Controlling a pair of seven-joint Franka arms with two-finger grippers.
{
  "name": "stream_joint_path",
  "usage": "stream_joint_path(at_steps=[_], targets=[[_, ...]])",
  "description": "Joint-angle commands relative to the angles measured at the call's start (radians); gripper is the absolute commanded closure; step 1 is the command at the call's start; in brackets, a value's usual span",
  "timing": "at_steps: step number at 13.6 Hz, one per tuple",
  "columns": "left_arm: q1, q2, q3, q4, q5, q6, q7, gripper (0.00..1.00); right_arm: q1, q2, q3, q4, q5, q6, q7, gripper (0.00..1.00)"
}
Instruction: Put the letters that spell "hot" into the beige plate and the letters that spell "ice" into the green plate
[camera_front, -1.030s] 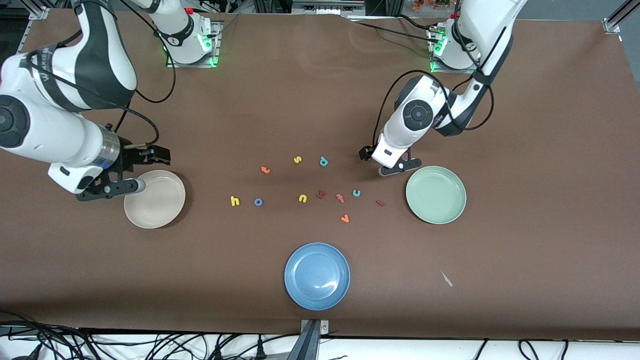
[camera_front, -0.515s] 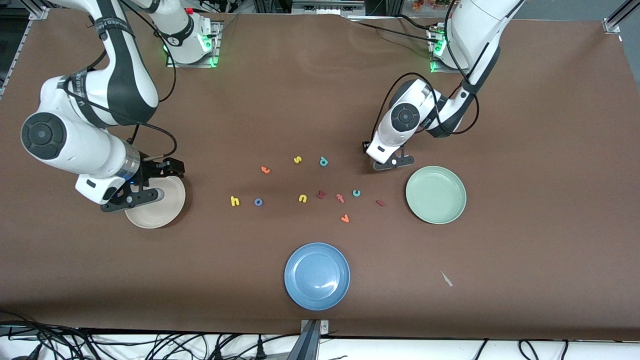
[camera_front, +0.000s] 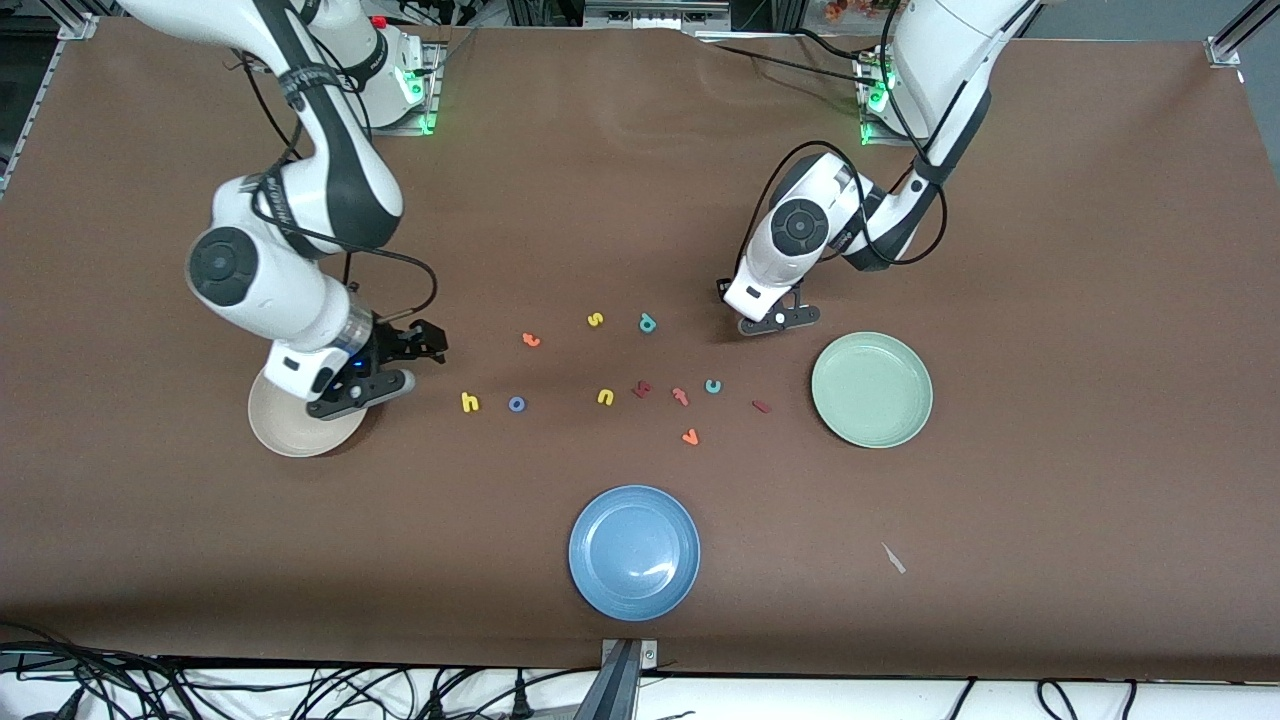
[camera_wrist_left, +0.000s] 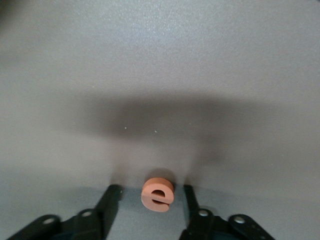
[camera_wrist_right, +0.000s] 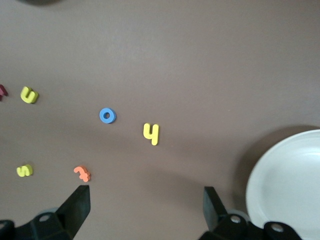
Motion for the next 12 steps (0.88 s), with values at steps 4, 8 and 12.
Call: stream_joint_path(at_steps=[4, 8, 12], targets=[[-0.005, 0.019, 0.013, 0.019, 0.034, 0.002, -0.038, 0.73, 0.024, 0.078, 0.017, -0.057, -0.037, 0.142, -0.023, 0.0], [-0.004, 0.019, 0.013, 0.022, 0.034, 0.001, -0.038, 0.96, 0.033, 0.172, 0.016, -0.048, -0.048, 0.233, -0.012, 0.0], [0.019, -0.031, 0.02, 0.043, 0.034, -0.039, -0.032, 1.0, 0.041, 0.227, 0.004, 0.009, -0.029, 0.248, 0.005, 0.0]])
